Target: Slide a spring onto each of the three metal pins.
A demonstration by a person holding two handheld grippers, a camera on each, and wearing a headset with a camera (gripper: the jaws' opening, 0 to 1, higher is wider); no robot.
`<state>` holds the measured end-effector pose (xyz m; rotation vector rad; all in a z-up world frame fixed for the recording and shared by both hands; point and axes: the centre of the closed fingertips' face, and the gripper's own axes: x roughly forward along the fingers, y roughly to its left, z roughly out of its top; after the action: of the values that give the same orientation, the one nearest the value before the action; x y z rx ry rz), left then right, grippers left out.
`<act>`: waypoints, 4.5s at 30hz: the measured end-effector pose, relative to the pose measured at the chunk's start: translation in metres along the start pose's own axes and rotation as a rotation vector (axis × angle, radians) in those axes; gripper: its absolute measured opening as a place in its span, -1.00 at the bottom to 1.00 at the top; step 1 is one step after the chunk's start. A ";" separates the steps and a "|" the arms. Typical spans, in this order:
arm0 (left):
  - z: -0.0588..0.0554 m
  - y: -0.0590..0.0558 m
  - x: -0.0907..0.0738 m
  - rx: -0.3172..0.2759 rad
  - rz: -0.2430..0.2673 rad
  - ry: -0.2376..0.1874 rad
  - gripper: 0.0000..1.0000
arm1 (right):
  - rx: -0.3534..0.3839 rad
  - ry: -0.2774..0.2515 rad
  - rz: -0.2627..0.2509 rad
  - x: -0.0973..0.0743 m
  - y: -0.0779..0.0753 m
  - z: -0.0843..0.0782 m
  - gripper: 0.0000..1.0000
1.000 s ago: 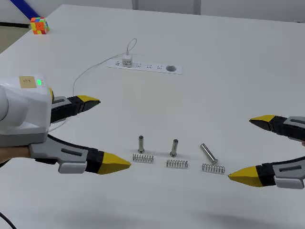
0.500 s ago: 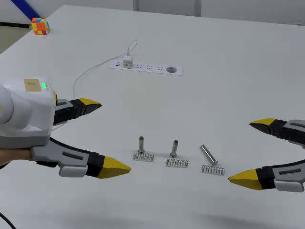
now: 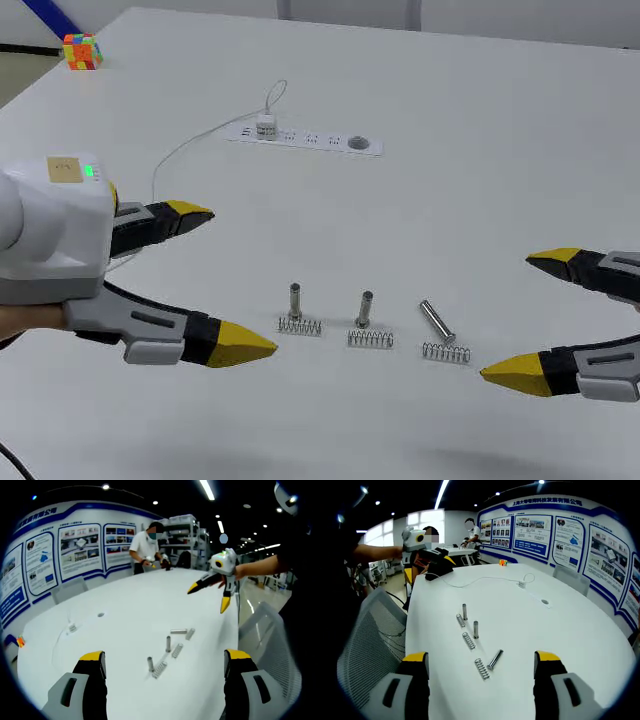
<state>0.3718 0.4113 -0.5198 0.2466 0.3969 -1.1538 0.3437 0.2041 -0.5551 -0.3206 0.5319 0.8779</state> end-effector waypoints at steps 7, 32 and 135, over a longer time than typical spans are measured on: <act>-0.002 0.000 0.004 -0.007 -0.001 0.004 0.99 | 0.019 0.003 0.005 0.003 0.000 -0.004 0.72; -0.007 -0.003 0.014 -0.042 -0.048 -0.028 0.60 | 0.071 0.020 0.042 0.020 -0.001 -0.010 0.47; -0.021 0.002 0.004 -0.130 0.001 -0.028 0.23 | 0.253 0.302 -0.176 0.119 -0.049 -0.056 -0.84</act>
<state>0.3712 0.4164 -0.5406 0.1167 0.4451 -1.1245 0.4279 0.2243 -0.6655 -0.2647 0.8734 0.5859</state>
